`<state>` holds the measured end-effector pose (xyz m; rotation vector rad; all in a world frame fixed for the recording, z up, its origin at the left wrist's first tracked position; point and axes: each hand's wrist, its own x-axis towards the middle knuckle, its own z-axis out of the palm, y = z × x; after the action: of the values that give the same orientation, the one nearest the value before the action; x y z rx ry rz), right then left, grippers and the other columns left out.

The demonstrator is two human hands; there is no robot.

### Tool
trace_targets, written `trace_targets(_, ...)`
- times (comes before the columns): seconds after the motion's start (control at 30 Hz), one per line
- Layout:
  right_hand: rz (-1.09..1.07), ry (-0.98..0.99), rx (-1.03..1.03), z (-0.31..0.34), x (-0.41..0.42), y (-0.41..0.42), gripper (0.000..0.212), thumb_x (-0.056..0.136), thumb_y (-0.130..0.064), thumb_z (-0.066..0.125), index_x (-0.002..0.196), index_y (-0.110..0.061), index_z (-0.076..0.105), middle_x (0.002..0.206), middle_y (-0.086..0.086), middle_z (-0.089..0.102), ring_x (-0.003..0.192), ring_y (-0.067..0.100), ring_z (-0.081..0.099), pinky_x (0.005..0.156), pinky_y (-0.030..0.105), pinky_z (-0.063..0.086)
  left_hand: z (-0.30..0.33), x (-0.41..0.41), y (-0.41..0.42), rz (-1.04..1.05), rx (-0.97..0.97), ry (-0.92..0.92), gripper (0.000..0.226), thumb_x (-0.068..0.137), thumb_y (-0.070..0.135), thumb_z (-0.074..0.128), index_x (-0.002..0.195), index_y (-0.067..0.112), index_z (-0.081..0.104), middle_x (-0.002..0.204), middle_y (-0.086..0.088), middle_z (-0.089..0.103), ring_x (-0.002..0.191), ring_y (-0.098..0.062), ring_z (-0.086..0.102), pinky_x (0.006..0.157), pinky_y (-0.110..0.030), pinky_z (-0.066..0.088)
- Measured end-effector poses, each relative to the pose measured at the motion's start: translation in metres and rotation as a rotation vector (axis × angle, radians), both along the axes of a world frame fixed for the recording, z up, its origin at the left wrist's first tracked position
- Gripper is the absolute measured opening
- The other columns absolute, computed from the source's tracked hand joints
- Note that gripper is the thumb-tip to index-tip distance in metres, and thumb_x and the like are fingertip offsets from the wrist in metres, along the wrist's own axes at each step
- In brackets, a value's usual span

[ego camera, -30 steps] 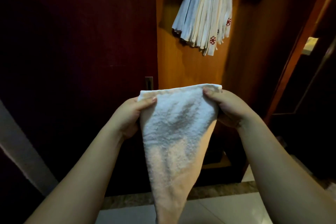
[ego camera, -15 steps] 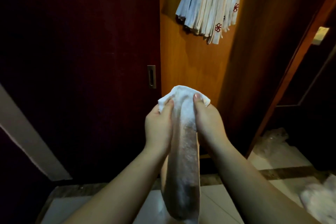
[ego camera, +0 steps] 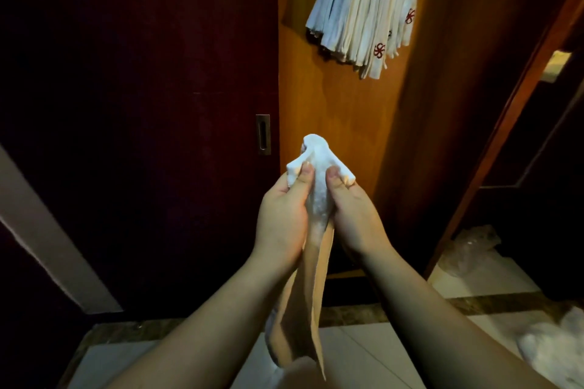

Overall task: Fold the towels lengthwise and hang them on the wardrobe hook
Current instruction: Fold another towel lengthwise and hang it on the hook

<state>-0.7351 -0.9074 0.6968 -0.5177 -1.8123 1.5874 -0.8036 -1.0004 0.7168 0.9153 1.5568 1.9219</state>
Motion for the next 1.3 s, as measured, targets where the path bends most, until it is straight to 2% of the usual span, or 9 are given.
trace_targets(0.17,0.101,0.021,-0.017,0.005,0.001,-0.001,0.071,0.075,-0.087,0.044,0.112,-0.033,0.071,0.116,-0.003,0.073,0.116,0.010,0.064,0.101,0.035,0.047,-0.011,0.004,0.005,-0.250,-0.012,0.056,0.092,0.083,0.075,0.034,0.155,0.018,0.028,0.153,-0.004,0.043,0.139,-0.010,0.043,0.111,-0.022,0.039)
trace_targets(0.3,0.159,0.089,-0.036,0.010,0.005,0.005,0.070,0.070,-0.086,0.055,0.118,-0.036,0.066,0.119,-0.002,0.071,0.119,0.014,0.063,0.103,0.038,0.047,-0.015,-0.001,0.012,-0.291,-0.033,0.184,0.122,0.066,0.097,0.029,0.159,0.021,0.010,0.166,0.002,0.014,0.151,-0.008,0.017,0.123,-0.042,0.022)
trace_targets(0.43,0.087,0.069,0.016,0.015,0.006,0.013,0.022,0.088,-0.056,0.061,0.101,-0.044,0.074,0.111,-0.002,0.075,0.110,0.015,0.068,0.107,0.050,0.046,-0.020,-0.009,0.012,-0.288,-0.047,0.261,0.118,0.065,0.100,0.018,0.157,0.026,0.021,0.165,0.011,0.013,0.149,0.001,0.013,0.124,-0.035,0.015)
trace_targets(0.53,0.052,0.141,-0.135,0.023,0.006,0.026,0.031,0.087,-0.039,0.059,0.109,-0.020,0.072,0.111,0.009,0.075,0.108,0.026,0.070,0.107,0.054,0.045,-0.019,-0.016,0.005,-0.119,0.047,0.307,0.096,0.078,0.090,0.024,0.140,0.023,0.053,0.155,0.012,0.038,0.137,0.012,0.034,0.111,-0.011,0.031)
trace_targets(0.63,0.139,0.097,-0.082,0.033,0.007,0.038,0.051,0.083,-0.052,0.070,0.117,-0.014,0.068,0.117,0.012,0.072,0.113,0.030,0.067,0.108,0.055,0.043,-0.013,-0.032,0.009,0.194,0.073,0.305,0.049,0.077,0.065,0.058,0.119,0.040,0.054,0.132,0.006,0.056,0.123,-0.005,0.053,0.105,-0.033,0.046)
trace_targets(0.73,0.241,-0.019,0.077,0.047,0.010,0.044,0.063,0.080,-0.063,0.069,0.121,-0.016,0.067,0.122,0.011,0.070,0.116,0.031,0.065,0.109,0.056,0.042,0.000,-0.050,0.015,-0.021,0.039,0.077,0.058,0.073,0.042,0.075,0.121,0.019,0.052,0.120,-0.005,0.065,0.107,-0.011,0.066,0.088,-0.026,0.055)
trace_targets(0.8,0.272,-0.076,0.171,0.056,0.010,0.045,0.063,0.080,-0.067,0.065,0.120,-0.020,0.067,0.120,0.008,0.071,0.115,0.027,0.066,0.107,0.054,0.044,0.009,-0.058,0.014,-0.181,0.063,-0.011,0.051,0.078,0.023,0.070,0.124,0.006,0.056,0.118,-0.015,0.069,0.107,-0.025,0.068,0.092,-0.033,0.056)
trace_targets(1.07,0.353,0.035,0.148,0.075,0.004,0.047,0.048,0.086,-0.047,0.059,0.123,-0.016,0.061,0.113,0.005,0.072,0.107,0.022,0.067,0.094,0.040,0.053,0.017,-0.052,0.010,-0.414,0.038,-0.122,0.033,0.079,0.014,0.066,0.111,0.008,0.069,0.109,-0.014,0.073,0.098,-0.025,0.071,0.085,-0.033,0.057)
trace_targets(1.3,0.387,0.227,-0.479,0.025,0.001,0.058,0.073,0.085,-0.070,0.033,0.128,-0.021,0.067,0.134,0.012,0.063,0.126,0.030,0.058,0.102,0.046,0.050,0.054,-0.057,0.016,-0.348,0.039,-0.259,0.039,0.079,0.015,0.071,0.115,0.000,0.066,0.104,-0.018,0.073,0.092,-0.028,0.072,0.081,-0.040,0.060)
